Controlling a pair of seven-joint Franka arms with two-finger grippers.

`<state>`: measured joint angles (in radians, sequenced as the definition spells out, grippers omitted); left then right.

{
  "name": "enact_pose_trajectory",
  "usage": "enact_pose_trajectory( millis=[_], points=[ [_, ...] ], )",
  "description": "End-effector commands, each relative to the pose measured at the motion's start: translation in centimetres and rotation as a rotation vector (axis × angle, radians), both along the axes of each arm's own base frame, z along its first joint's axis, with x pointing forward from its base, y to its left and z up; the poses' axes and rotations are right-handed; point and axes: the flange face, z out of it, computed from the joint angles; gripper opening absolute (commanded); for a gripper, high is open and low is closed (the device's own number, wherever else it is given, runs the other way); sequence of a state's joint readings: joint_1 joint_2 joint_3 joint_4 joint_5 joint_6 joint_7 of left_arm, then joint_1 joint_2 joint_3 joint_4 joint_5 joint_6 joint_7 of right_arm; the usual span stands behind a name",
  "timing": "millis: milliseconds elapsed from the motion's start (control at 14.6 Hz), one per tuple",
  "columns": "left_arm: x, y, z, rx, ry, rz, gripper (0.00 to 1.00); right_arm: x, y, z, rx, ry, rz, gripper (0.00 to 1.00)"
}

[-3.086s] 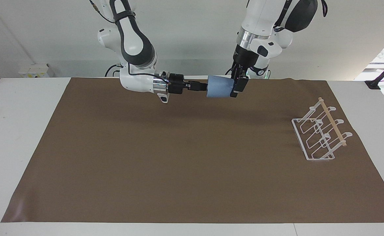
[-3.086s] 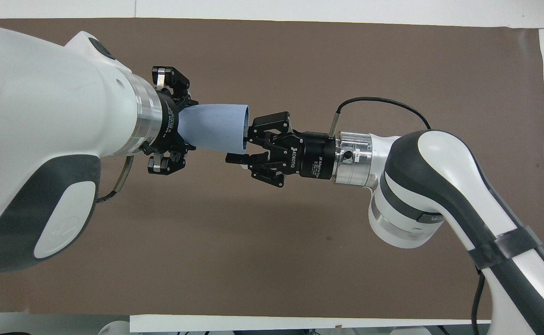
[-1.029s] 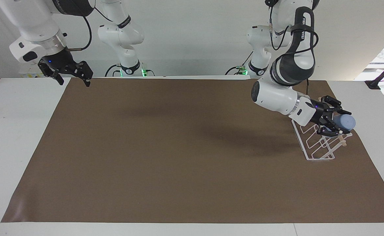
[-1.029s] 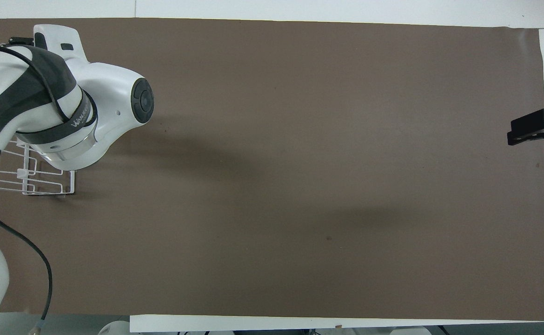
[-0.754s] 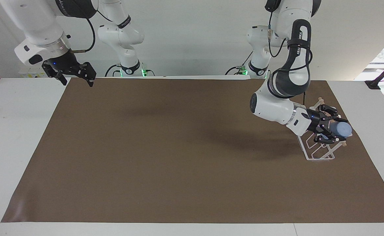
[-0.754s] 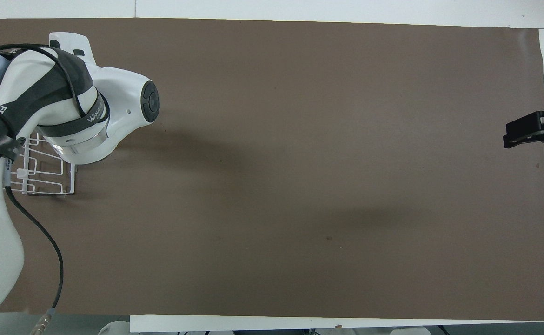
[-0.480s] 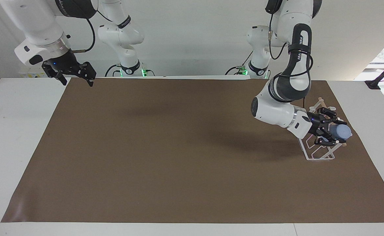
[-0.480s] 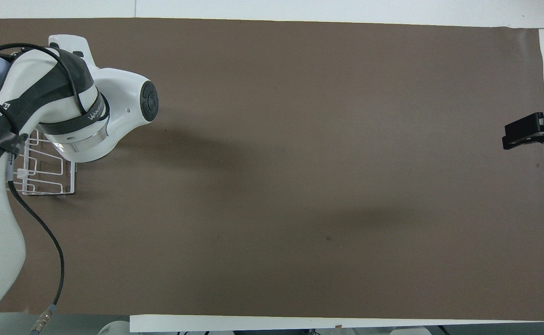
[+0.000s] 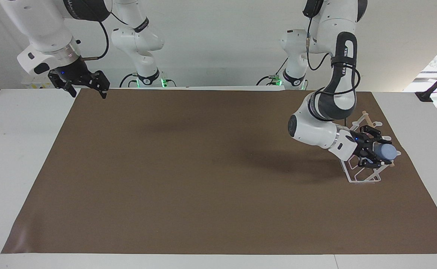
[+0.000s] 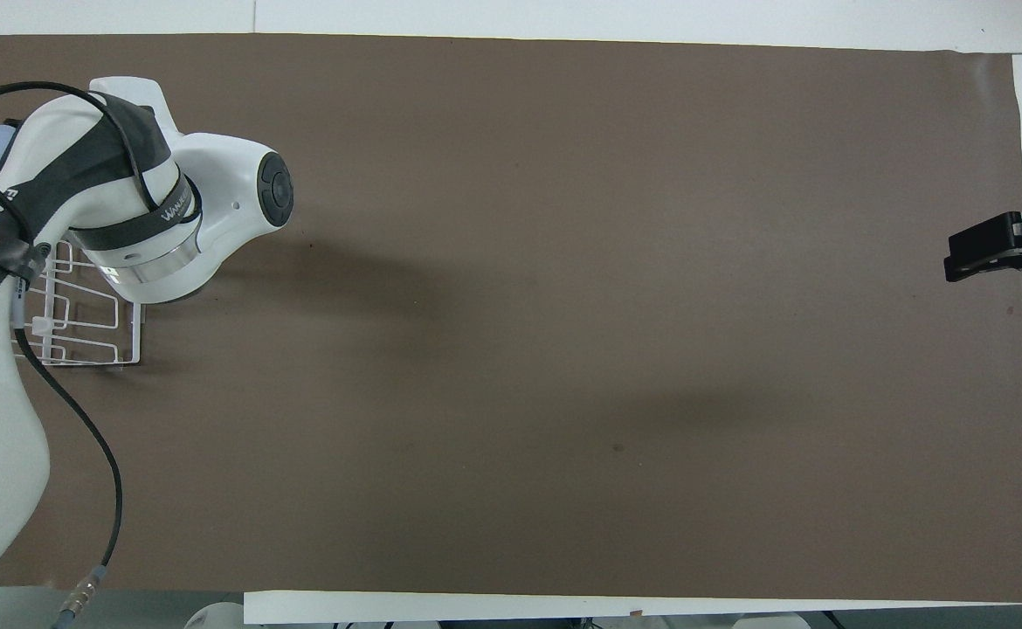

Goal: Hang cup on cup holder

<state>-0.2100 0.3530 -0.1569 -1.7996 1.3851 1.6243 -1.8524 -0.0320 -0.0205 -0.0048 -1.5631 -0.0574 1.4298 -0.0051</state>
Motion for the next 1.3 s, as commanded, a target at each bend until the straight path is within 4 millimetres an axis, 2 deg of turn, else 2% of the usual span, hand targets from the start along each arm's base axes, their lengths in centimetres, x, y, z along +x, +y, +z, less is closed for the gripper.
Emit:
enact_pose_trajectory(
  millis=[0,69,206,343,411,549,686,754,823,960,1166,1234],
  points=[
    [-0.4,0.0,-0.6,-0.052,0.004,0.001,0.1,-0.4,-0.6,0.0,-0.012,0.01,0.008,0.99],
    [-0.4,0.0,-0.5,-0.053,0.002,0.006,0.17,-0.4,-0.7,-0.1,0.002,0.012,0.006,0.99],
    [-0.4,0.2,-0.6,-0.055,-0.001,0.014,0.53,-0.5,-0.4,0.0,0.002,0.011,0.014,0.99],
    [-0.1,0.7,-0.3,-0.06,-0.012,0.02,0.99,-0.4,0.1,0.0,0.002,0.011,0.023,0.99],
    [0.0,1.0,-0.3,-0.061,-0.01,0.023,1.0,-0.4,0.1,0.0,0.002,0.011,0.023,0.99],
    [0.1,0.4,0.0,-0.083,-0.017,0.009,1.0,-0.4,-0.1,0.0,0.004,0.011,0.019,0.99],
    [0.8,-0.5,0.9,-0.19,-0.027,-0.015,1.0,-0.5,-0.2,-0.1,0.002,0.013,0.017,0.99],
    [1.6,-1.1,2.1,-0.244,-0.058,-0.065,1.0,-0.5,-0.2,-0.1,0.004,0.013,0.017,0.99],
    [2.3,-0.5,3.4,-0.272,-0.088,-0.074,1.0,-0.4,-0.2,0.0,0.002,0.011,0.019,0.99],
    [2.1,-0.8,5.7,-0.31,-0.077,-0.077,1.0,-0.4,-0.1,0.0,0.004,0.011,0.02,0.99],
    [1.7,-1.0,8.8,-0.462,0.127,-0.094,1.0,-0.4,-0.2,0.0,0.002,0.011,0.019,0.99],
    [1.3,-0.3,9.9,-0.511,0.192,-0.105,1.0,-0.4,-0.2,0.0,0.002,0.011,0.019,0.99]
  ],
)
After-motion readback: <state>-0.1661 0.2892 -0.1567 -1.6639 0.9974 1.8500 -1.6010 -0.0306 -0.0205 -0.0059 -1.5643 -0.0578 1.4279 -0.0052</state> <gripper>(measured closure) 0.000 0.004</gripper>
